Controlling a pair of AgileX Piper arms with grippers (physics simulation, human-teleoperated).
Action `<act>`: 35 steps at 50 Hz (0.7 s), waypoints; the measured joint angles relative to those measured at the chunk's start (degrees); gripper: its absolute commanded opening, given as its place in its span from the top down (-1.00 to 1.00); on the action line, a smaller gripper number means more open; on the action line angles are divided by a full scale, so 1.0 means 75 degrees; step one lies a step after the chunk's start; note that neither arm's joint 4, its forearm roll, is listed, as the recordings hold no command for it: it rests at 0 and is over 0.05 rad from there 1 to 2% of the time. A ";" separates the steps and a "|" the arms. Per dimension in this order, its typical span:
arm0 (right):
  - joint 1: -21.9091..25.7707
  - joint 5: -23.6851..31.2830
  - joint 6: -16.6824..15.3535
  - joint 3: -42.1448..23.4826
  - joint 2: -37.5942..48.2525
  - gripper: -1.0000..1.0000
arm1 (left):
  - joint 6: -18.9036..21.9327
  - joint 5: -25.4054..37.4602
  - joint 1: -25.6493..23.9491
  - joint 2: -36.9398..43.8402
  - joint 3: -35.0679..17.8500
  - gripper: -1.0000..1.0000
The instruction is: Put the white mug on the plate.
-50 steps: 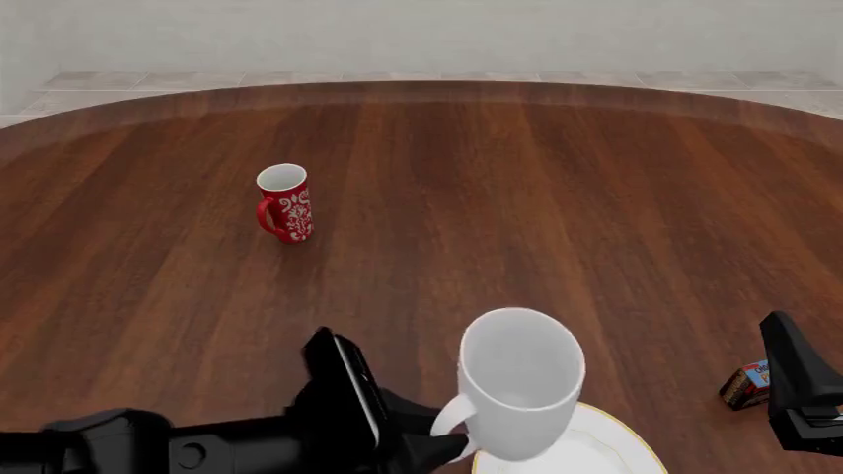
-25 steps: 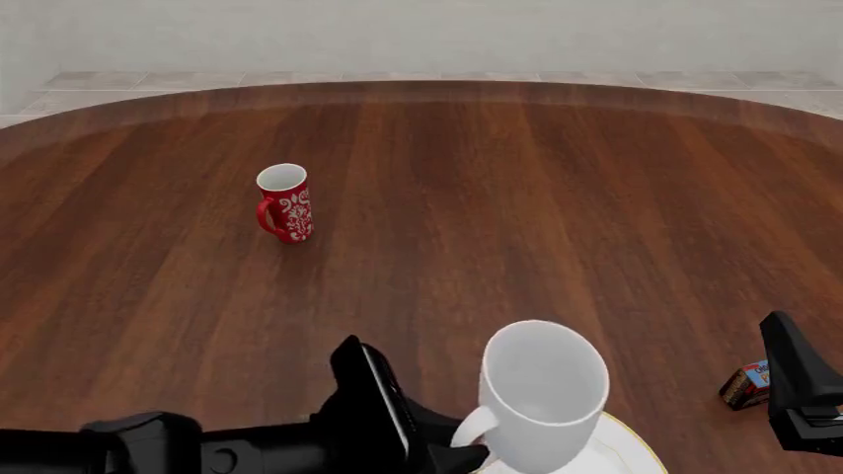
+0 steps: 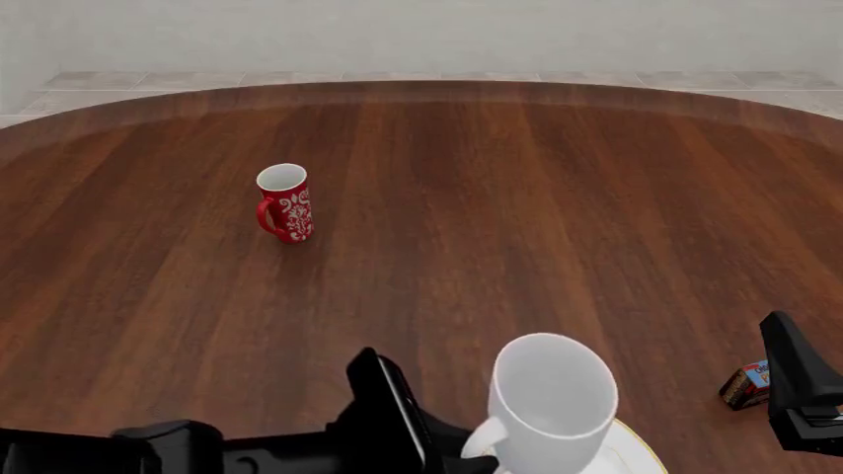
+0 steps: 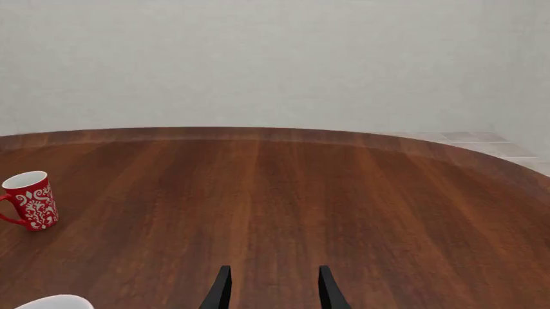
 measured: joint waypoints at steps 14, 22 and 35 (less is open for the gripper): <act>0.0001 0.0000 0.0000 0.0000 0.0000 -1.00 | -0.0102 -0.0283 -0.0071 0.0361 0.0000 1.00; 0.0000 0.0000 0.0000 0.0000 0.0000 -1.00 | -0.0152 -0.0444 -0.0074 0.0528 0.0028 1.00; 0.0001 0.0000 0.0000 0.0000 0.0000 -1.00 | -0.0219 -0.0648 -0.0063 0.0716 0.0080 1.00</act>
